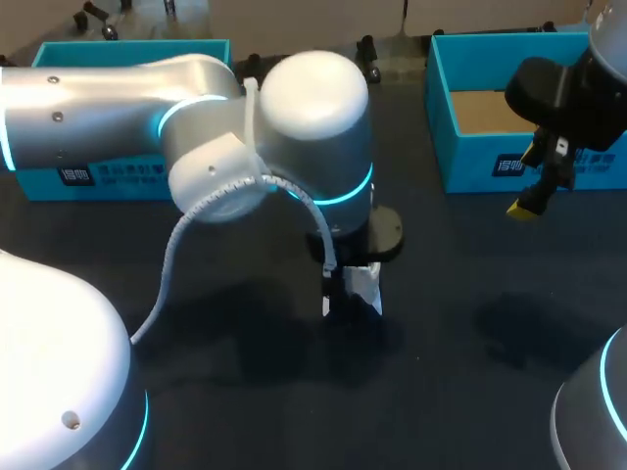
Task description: Take the shoe out of the shoebox, open the shoe tongue, remove and reinsert the insole, then place the shoe into the shoebox
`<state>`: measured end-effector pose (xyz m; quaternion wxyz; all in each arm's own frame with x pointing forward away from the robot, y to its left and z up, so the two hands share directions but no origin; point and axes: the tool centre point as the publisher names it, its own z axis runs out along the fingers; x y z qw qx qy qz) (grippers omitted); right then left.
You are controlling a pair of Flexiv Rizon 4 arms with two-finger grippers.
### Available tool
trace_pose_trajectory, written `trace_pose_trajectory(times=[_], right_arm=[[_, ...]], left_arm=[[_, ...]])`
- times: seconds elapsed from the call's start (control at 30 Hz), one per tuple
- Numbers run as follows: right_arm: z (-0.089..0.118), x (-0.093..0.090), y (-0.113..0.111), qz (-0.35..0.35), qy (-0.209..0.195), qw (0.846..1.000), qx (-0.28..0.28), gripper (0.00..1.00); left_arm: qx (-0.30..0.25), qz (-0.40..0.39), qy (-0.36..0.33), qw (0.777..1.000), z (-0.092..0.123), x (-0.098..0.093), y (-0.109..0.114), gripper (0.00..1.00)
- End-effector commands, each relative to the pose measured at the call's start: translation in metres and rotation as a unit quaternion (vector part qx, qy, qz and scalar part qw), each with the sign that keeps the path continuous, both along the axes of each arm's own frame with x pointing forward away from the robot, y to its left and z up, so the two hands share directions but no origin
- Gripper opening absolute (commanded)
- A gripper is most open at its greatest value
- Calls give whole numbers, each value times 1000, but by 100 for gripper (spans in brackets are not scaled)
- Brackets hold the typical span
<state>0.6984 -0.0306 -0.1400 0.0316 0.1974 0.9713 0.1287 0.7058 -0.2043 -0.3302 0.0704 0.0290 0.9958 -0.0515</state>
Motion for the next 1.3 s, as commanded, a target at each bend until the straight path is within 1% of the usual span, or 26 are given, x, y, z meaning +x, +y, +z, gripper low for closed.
trace_pose_trajectory(times=[0.03, 0.17, 0.37, 0.53, 0.7, 0.97, 1.03, 1.13, 1.17, 1.2, 1.23, 1.27, 1.3], right_arm=[[0, 2, 2, 0, 2, 1000, -1, 100], [0, 2, 2, 0, 2, 1000, -1, 100], [0, 2, 2, 0, 2, 1000, -1, 100], [0, 2, 2, 0, 2, 1000, -1, 100], [0, 2, 2, 0, 2, 1000, -1, 100], [0, 2, 2, 0, 2, 1000, -1, 100], [0, 2, 2, 0, 2, 1000, -1, 100], [0, 2, 2, 0, 2, 1000, -1, 100], [0, 2, 2, 0, 2, 1000, -1, 100], [0, 2, 2, 0, 2, 1000, -1, 100], [0, 2, 2, 0, 2, 1000, -1, 100], [0, 2, 2, 0, 2, 1000, -1, 100], [0, 2, 2, 0, 2, 1000, -1, 100]], left_arm=[[1, 1, 3, 1000, -15, 2, -13, 100], [3, 11, 15, 1000, -25, 6, -19, 100], [7, 22, 20, 1000, -36, 11, -22, 100], [22, 24, 14, 999, -46, 7, -26, 100], [34, 33, 16, 999, -57, 10, -24, 100], [46, 34, 22, 998, -66, 11, -19, 100], [47, 32, 23, 998, -67, 9, -20, 87], [47, 28, 26, 998, -67, 7, -21, 80], [46, 27, 29, 998, -67, 6, -21, 79], [46, 27, 30, 998, -67, 5, -21, 73], [46, 26, 30, 998, -66, 4, -20, 55], [46, 24, 31, 998, -67, 4, -19, 53], [47, 21, 32, 998, -68, 3, -19, 53]])
